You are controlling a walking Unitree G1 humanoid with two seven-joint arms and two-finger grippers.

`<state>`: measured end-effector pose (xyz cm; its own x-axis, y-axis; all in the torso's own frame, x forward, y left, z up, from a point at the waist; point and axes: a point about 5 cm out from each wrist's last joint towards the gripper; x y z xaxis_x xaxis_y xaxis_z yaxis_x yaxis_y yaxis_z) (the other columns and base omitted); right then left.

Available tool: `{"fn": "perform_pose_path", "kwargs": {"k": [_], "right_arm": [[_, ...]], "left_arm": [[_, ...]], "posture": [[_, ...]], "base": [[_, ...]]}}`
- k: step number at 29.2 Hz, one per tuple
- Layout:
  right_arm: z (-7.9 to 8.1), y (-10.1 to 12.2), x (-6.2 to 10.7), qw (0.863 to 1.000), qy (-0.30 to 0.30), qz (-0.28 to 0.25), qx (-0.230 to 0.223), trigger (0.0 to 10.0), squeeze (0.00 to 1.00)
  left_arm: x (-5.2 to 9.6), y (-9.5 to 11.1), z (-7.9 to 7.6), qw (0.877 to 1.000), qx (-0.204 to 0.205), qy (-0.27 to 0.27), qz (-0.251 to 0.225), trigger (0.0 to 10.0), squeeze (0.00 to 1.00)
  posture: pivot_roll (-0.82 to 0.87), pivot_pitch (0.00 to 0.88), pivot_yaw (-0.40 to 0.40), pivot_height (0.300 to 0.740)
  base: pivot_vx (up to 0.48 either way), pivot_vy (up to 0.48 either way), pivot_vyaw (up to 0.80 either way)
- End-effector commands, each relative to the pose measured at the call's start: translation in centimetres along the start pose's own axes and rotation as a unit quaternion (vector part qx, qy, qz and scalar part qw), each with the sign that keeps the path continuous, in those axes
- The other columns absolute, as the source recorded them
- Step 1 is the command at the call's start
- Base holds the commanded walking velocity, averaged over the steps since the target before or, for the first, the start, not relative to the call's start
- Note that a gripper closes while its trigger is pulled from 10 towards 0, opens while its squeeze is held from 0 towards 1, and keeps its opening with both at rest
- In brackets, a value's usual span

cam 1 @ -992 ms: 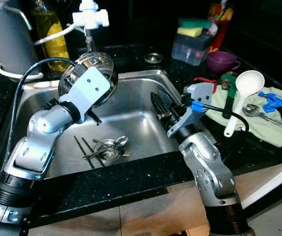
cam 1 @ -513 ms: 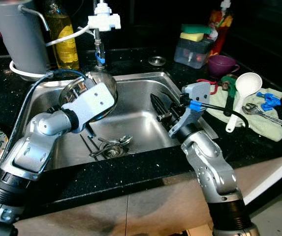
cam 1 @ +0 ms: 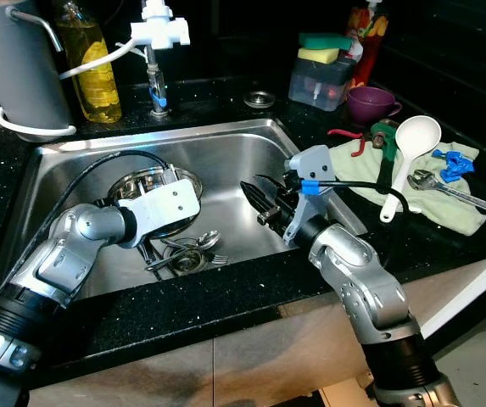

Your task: Kitchen organization

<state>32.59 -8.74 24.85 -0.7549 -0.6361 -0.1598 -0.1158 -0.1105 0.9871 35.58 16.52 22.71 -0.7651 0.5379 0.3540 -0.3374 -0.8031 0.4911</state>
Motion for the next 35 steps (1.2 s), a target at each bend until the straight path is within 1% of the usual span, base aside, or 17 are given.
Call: {"fn": "perform_pose_path", "kwargs": {"k": [1,3,4,7,12,13,15,16,19,20,21,22,23,24,32,33,35], "right_arm": [[0.7,-0.1,0.0,1.0,0.021,0.009,-0.001,10.0,0.0],[0.9,0.0,0.0,0.999,0.035,0.02,0.011,10.0,0.0],[0.9,0.2,0.0,0.998,0.043,0.026,0.022,10.0,0.0],[0.9,0.4,0.0,0.998,0.048,0.029,0.03,10.0,0.0],[0.9,0.6,0.0,0.998,0.05,0.035,0.032,10.0,0.0],[0.9,0.6,0.0,0.997,0.053,0.037,0.033,10.0,0.0],[1.0,0.6,0.0,0.997,0.057,0.041,0.034,10.0,0.0],[1.1,0.4,0.0,0.997,0.061,0.045,0.034,10.0,0.0],[1.2,0.4,0.0,0.996,0.064,0.048,0.034,10.0,0.0],[1.2,0.3,0.0,0.996,0.064,0.049,0.034,10.0,0.0],[1.2,0.3,0.0,0.996,0.064,0.049,0.034,10.0,0.0],[1.2,0.3,0.0,0.996,0.065,0.049,0.034,10.0,0.0],[1.2,0.3,-0.1,0.996,0.065,0.05,0.034,10.0,0.0],[1.3,0.3,-0.1,0.996,0.065,0.05,0.034,10.0,0.0],[1.2,0.6,-0.1,0.996,0.063,0.047,0.031,10.0,0.0],[1.1,0.9,0.1,0.998,0.058,0.032,0.012,10.0,0.0],[0.9,1.3,0.3,0.999,0.051,0.009,-0.012,10.0,0.0]], "left_arm": [[-0.1,-0.1,-0.2,1.0,-0.008,-0.006,-0.002,10.0,0.0],[-0.3,-0.5,-0.3,1.0,-0.003,-0.005,0.0,10.0,0.0],[-0.7,-0.8,0.0,1.0,-0.001,0.015,-0.002,10.0,0.0],[-1.1,-1.1,0.2,1.0,0.002,0.031,-0.002,10.0,0.0],[-1.3,-1.6,0.0,1.0,0.015,0.017,0.004,10.0,0.0],[-1.3,-1.6,0.0,1.0,0.017,0.015,0.005,10.0,0.22],[-1.3,-1.7,0.0,1.0,0.017,0.015,0.004,10.0,0.22],[-1.3,-1.8,-0.1,1.0,0.023,0.012,0.004,10.0,1.0],[-1.3,-2.0,-0.2,1.0,0.02,0.013,0.006,10.0,1.0],[-1.3,-2.1,-0.2,1.0,0.018,0.012,0.007,10.0,0.91],[-1.3,-2.1,-0.2,1.0,0.018,0.012,0.007,10.0,0.91],[-1.3,-2.2,-0.2,1.0,0.017,0.011,0.008,10.0,0.38],[-1.4,-2.3,-0.3,1.0,0.018,0.01,0.009,10.0,0.14],[-1.4,-2.3,-0.4,1.0,0.018,0.007,0.009,10.0,0.0],[-1.2,-2.2,0.1,0.999,0.027,0.02,0.002,10.0,0.0],[-1.0,-1.1,1.4,0.992,0.086,0.077,-0.043,10.0,0.0],[-0.5,0.1,2.8,0.972,0.159,0.14,-0.098,10.0,0.0]], "posture": [[-0.03,0.144,-0.008,0.74],[-0.03,0.142,-0.011,0.74],[-0.02,0.14,-0.013,0.74],[-0.03,0.141,-0.014,0.74],[-0.03,0.146,-0.011,0.74],[-0.03,0.146,-0.011,0.74],[-0.03,0.146,-0.011,0.74],[-0.03,0.15,-0.011,0.74],[-0.03,0.15,-0.011,0.74],[-0.03,0.15,-0.011,0.74],[-0.03,0.15,-0.011,0.74],[-0.03,0.15,-0.011,0.74],[-0.03,0.15,-0.011,0.74],[-0.03,0.15,-0.011,0.74],[-0.03,0.157,-0.015,0.74],[-0.03,0.158,-0.014,0.74],[-0.03,0.159,-0.012,0.74]], "base": [[0.0,0.0,0.0],[0.0,0.0,0.0],[0.0,0.0,0.0],[0.0,0.0,0.0],[0.0,0.0,0.0],[0.0,0.0,0.0],[0.0,0.0,0.0],[0.0,0.0,0.0],[0.0,0.0,0.0],[0.0,0.0,0.0],[0.0,0.0,0.0],[0.0,0.0,0.0],[0.0,0.0,0.0],[0.0,0.0,0.0],[0.0,0.0,0.0],[0.0,0.0,0.0],[0.0,0.0,0.0]]}}
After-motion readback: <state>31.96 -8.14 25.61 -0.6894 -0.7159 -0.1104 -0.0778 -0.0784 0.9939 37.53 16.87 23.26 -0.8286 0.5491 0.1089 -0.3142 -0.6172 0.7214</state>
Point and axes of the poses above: a point about 5 cm out from each wrist's last joint towards the gripper, its own x axis pointing back from the gripper into the wrist, its own y axis along the axis of the wrist's last joint, z = x × y, and after that the axes turned 9 degrees about -x, right-handed
